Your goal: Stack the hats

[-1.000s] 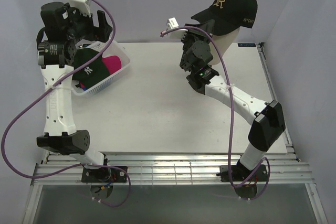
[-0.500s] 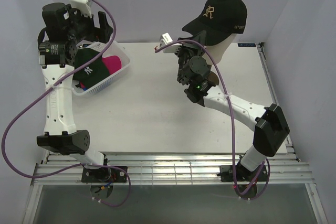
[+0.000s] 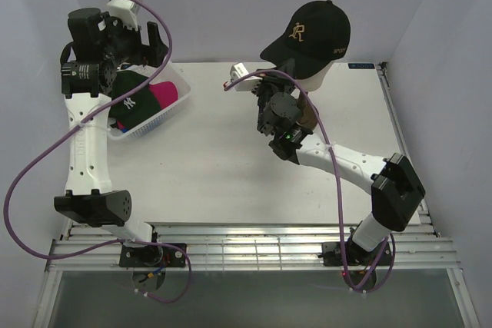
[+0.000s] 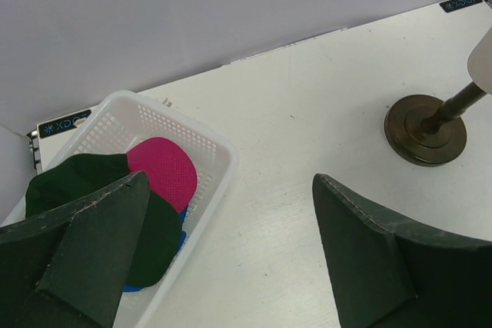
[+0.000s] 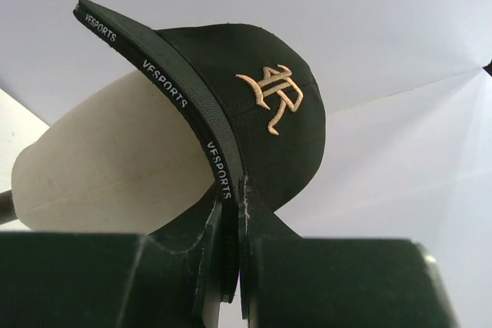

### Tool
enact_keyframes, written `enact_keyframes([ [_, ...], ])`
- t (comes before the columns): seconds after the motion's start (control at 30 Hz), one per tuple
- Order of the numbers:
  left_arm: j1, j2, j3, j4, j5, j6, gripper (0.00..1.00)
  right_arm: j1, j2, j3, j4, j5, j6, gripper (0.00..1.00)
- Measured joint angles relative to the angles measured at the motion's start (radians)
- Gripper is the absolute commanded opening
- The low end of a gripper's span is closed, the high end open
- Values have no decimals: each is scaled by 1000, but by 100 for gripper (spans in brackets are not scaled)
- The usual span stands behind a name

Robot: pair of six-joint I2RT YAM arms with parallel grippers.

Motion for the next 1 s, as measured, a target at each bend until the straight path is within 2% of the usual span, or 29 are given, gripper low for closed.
enact_keyframes([
  [0.17,0,0,-14,0,0,0,98,0,-7,-12,-1,0,17,8],
  [0.2,0,0,-14,1,0,0,98,0,-7,-12,-1,0,16,13],
  [0.23,0,0,-14,2,1,0,98,0,-7,-12,0,1,16,37],
  [0.3,0,0,-15,4,3,0,98,1,-7,-13,6,3,24,59],
  [0.33,0,0,-15,5,4,0,98,2,-5,-14,8,5,24,80],
  [0.4,0,-1,-20,7,8,0,98,6,-5,-29,24,9,16,97],
  [0.43,0,-1,-23,10,9,0,98,6,-3,-35,30,12,11,90],
  [0.73,0,-3,-40,18,19,0,98,55,0,-44,-1,27,32,89],
  [0.87,0,-14,-82,34,14,1,98,161,-5,-8,-189,0,124,89],
  [1.0,14,-21,-151,53,-6,4,98,301,-11,155,-553,-141,317,89],
])
